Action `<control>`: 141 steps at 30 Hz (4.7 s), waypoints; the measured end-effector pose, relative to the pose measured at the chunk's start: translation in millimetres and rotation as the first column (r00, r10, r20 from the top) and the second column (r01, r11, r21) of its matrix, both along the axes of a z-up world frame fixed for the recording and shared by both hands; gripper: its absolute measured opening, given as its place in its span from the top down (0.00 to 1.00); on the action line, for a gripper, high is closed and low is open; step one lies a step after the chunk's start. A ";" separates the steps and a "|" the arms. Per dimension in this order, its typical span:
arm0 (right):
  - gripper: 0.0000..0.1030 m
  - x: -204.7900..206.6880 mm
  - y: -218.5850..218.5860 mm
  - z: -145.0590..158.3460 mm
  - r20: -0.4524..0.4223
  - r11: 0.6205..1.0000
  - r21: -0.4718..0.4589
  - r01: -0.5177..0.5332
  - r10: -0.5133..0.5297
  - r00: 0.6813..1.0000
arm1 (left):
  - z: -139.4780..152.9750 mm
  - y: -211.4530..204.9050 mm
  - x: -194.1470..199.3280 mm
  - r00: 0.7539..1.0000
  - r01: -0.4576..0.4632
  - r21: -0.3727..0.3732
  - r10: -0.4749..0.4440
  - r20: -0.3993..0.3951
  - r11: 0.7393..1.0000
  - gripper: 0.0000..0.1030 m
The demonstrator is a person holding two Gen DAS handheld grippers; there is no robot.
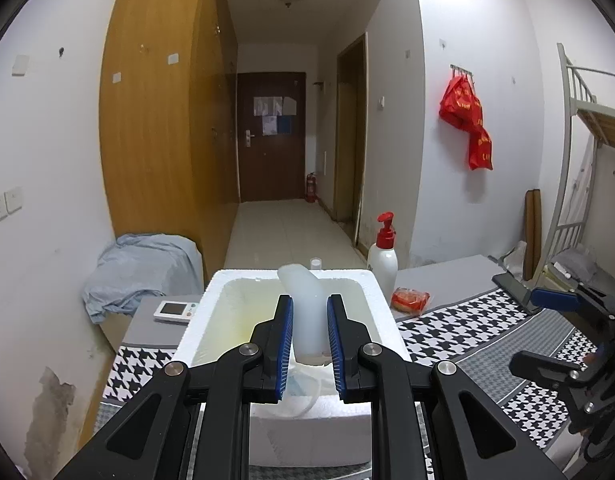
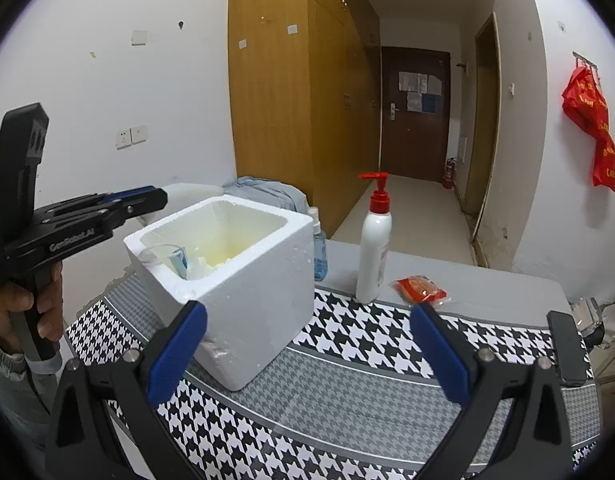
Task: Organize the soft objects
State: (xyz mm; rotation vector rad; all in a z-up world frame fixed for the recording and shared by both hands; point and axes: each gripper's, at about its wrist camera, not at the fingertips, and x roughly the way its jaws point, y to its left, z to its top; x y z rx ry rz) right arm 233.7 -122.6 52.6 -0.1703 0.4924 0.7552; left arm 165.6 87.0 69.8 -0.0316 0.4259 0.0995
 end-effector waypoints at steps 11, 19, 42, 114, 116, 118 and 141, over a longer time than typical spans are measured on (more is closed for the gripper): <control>0.01 2.5 -8.2 -4.4 -0.003 1.000 -0.009 0.021 -0.021 1.000 | -6.3 0.5 18.1 0.999 -0.010 0.006 0.011 -0.035 1.000 0.82; 0.01 4.4 -12.2 -5.5 -0.007 1.000 0.000 0.029 -0.029 1.000 | -9.4 3.4 27.5 0.998 -0.032 0.021 0.033 -0.049 0.999 0.75; 0.01 5.0 -9.5 -2.1 -0.001 0.999 0.017 0.027 -0.027 1.000 | 1.4 5.2 7.0 0.996 -0.088 0.020 0.088 0.031 0.996 0.01; 0.01 -134.8 -53.9 -16.0 0.174 0.983 0.183 0.002 -0.034 0.984 | -41.5 -64.7 -169.9 0.962 -0.151 0.004 0.146 0.231 0.989 0.01; 0.01 -135.0 -54.9 -19.8 0.164 0.982 0.188 0.005 -0.037 0.986 | -46.3 -66.0 -170.9 0.961 -0.156 0.009 0.150 0.232 0.988 0.01; 0.01 -136.6 -55.7 -23.9 0.155 0.981 0.193 0.012 -0.043 0.987 | -49.9 -67.6 -171.3 0.961 -0.159 0.006 0.153 0.228 0.987 0.01; 0.00 -159.8 -63.8 -47.3 0.138 0.981 0.194 0.009 -0.037 0.990 | -66.6 -80.2 -192.2 0.966 -0.156 -0.002 0.153 0.209 0.988 0.01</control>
